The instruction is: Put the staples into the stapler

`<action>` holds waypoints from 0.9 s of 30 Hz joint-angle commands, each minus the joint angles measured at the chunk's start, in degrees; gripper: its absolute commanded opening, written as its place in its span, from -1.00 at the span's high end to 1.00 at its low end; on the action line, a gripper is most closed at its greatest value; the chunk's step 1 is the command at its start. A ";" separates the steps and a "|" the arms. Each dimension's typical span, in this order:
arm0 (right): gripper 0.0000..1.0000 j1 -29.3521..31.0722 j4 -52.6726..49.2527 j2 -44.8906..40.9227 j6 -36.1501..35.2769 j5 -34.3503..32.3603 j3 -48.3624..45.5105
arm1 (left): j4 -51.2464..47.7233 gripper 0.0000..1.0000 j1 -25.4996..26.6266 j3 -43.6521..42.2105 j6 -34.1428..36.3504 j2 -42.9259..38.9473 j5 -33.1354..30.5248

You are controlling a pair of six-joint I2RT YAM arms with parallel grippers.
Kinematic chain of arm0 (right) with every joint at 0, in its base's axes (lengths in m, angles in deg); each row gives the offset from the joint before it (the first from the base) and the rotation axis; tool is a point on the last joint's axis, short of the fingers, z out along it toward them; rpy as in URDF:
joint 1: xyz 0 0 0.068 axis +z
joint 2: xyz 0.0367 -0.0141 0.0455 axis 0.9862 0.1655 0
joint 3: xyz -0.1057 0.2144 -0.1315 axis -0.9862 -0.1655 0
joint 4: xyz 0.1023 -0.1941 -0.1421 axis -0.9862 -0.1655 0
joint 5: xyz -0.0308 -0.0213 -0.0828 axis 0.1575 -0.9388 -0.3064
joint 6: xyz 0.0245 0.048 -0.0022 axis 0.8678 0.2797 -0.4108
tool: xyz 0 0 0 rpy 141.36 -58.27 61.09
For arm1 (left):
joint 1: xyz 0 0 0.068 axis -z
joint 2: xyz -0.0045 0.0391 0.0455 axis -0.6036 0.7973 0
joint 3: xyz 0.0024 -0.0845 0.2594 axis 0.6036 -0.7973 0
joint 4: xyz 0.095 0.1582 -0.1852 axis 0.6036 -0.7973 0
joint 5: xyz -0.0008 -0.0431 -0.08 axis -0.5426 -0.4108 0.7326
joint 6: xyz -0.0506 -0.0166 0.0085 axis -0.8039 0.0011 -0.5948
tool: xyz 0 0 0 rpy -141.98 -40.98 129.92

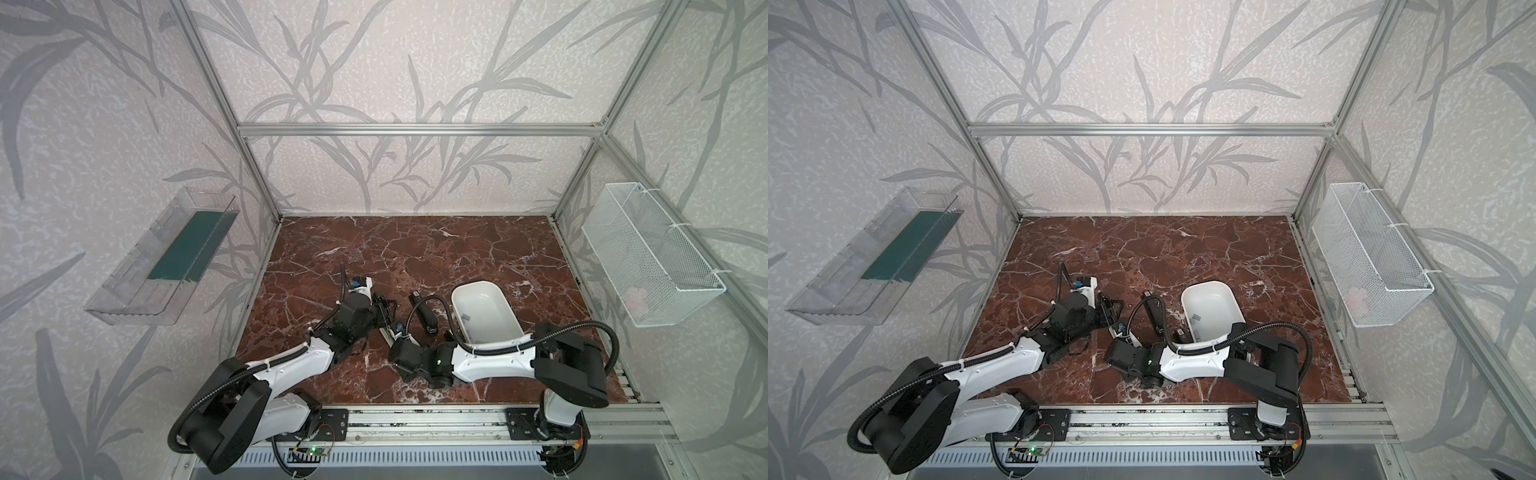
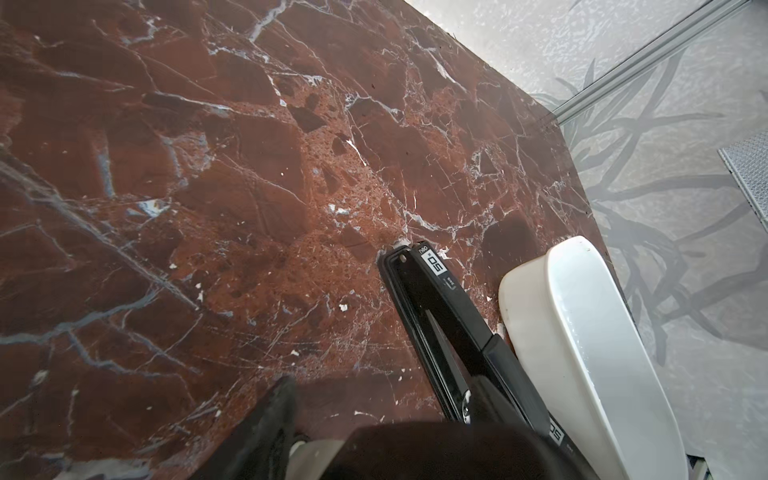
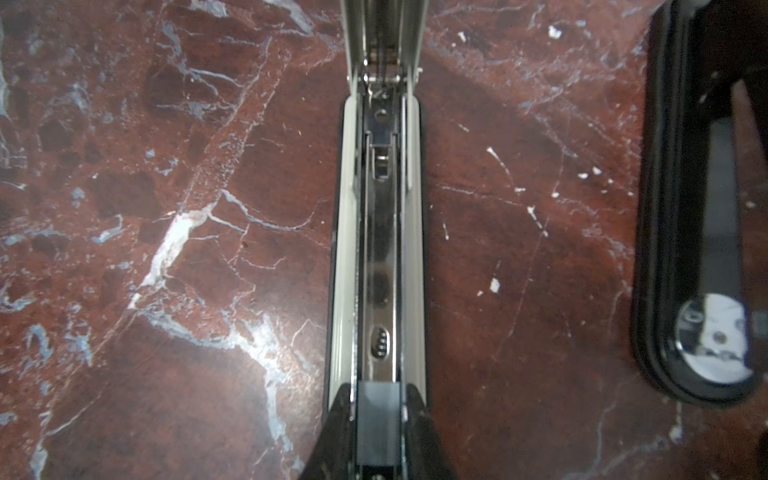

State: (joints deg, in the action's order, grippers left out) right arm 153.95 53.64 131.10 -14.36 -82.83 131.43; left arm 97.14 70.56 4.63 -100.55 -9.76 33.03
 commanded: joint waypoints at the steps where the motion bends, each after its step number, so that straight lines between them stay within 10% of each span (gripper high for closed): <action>1: 1.00 0.60 -0.37 1.16 -0.18 0.90 0.49 | 1.17 -0.33 1.90 -1.69 1.57 -2.01 -1.76; 12: 0.87 1.04 2.46 0.04 -1.06 -0.50 -2.14 | 9.91 -0.34 8.62 -6.52 7.89 -1.71 -9.59; 27: 0.17 1.21 9.45 -3.10 -3.52 -2.23 -8.88 | 16.15 -0.35 14.11 -8.04 12.60 0.97 -13.69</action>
State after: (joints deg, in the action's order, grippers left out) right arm 155.37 60.87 127.54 -16.26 -84.92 123.78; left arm 113.92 81.55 -1.95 -90.69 -10.04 15.94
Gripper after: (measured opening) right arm 0.400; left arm 0.674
